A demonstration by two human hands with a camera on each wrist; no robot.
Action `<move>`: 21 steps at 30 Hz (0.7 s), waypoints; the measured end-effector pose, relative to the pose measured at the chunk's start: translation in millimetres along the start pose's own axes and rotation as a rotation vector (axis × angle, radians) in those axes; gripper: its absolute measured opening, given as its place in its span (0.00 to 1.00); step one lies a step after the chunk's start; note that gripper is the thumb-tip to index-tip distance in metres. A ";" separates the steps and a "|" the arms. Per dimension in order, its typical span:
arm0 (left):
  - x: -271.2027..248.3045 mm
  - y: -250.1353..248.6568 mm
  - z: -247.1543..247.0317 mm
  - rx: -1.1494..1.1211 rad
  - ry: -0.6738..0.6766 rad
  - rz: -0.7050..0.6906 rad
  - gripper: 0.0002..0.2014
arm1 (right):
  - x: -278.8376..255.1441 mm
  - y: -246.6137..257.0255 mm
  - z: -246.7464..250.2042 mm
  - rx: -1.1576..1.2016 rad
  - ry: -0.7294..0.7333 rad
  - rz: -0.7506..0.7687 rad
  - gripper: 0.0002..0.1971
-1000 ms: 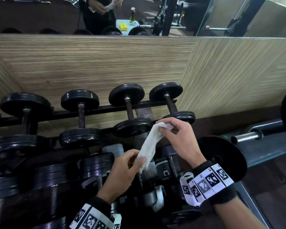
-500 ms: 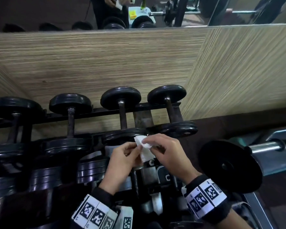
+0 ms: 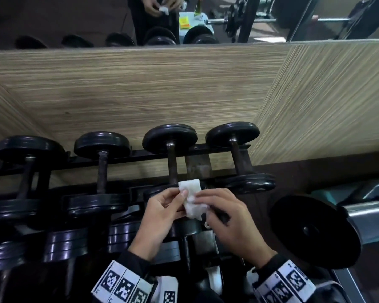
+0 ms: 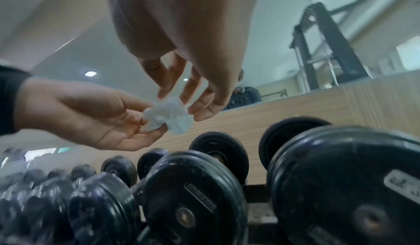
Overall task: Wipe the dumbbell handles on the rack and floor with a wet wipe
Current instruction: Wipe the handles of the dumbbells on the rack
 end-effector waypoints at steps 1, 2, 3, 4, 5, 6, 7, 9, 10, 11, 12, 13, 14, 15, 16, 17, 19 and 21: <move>1.7 -4.5 2.4 0.033 0.022 -0.023 0.08 | 3.4 0.9 0.5 0.073 -0.068 -0.097 0.14; 3.1 -8.8 4.9 0.062 0.044 -0.046 0.08 | 7.3 0.6 -1.1 0.159 -0.110 -0.218 0.17; 5.4 -12.5 7.4 0.085 0.058 -0.066 0.08 | 12.1 0.6 -4.1 0.253 -0.112 -0.345 0.21; 8.0 -16.6 10.0 0.114 0.069 -0.088 0.08 | 17.2 -1.0 -7.9 0.342 -0.099 -0.438 0.24; 10.3 -20.3 12.5 0.139 0.083 -0.107 0.09 | 21.9 -2.7 -11.4 0.413 -0.082 -0.484 0.22; 12.5 -23.2 14.9 0.155 0.099 -0.119 0.10 | 26.2 -3.1 -13.7 0.466 -0.073 -0.490 0.17; 14.2 -26.8 16.5 0.157 0.113 -0.128 0.11 | 30.1 -2.5 -14.3 0.503 -0.079 -0.481 0.12; 16.3 -32.1 19.3 0.178 0.142 -0.152 0.13 | 35.2 -4.5 -13.8 0.548 -0.121 -0.475 0.08; 16.9 -33.9 19.3 0.190 0.159 -0.161 0.14 | 37.1 -5.8 -13.0 0.557 -0.145 -0.475 0.08; 17.8 -34.8 20.0 0.187 0.166 -0.163 0.15 | 38.8 -7.2 -12.7 0.574 -0.165 -0.476 0.08; 19.0 -35.3 21.3 0.169 0.162 -0.166 0.15 | 40.2 -8.3 -12.7 0.601 -0.181 -0.479 0.08; 20.8 -35.0 22.6 0.141 0.149 -0.162 0.14 | 41.0 -9.0 -12.5 0.628 -0.188 -0.481 0.09; 22.5 -34.8 23.8 0.112 0.137 -0.149 0.12 | 41.7 -9.9 -11.8 0.646 -0.194 -0.478 0.09; 23.6 -35.1 24.1 0.081 0.134 -0.130 0.11 | 41.8 -10.7 -10.7 0.663 -0.196 -0.470 0.09; 24.4 -34.6 23.9 0.052 0.142 -0.113 0.09 | 41.3 -10.8 -9.2 0.686 -0.194 -0.466 0.09; 24.9 -34.5 23.2 0.023 0.157 -0.102 0.09 | 41.0 -10.0 -7.9 0.717 -0.188 -0.461 0.08; 25.4 -35.4 21.4 -0.024 0.185 -0.089 0.08 | 40.4 -8.1 -5.3 0.783 -0.177 -0.461 0.05; 26.6 -35.5 20.5 -0.050 0.195 -0.081 0.08 | 39.9 -7.0 -3.1 0.818 -0.172 -0.470 0.04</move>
Point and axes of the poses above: each hand's wrist, its own x-axis towards the middle knuckle, its own z-axis out of the back of the hand, y = z × x, the point moved 2 cm from there along x, towards the middle knuckle, and after that the axes turned 8 degrees about z, right-handed, at the moved point
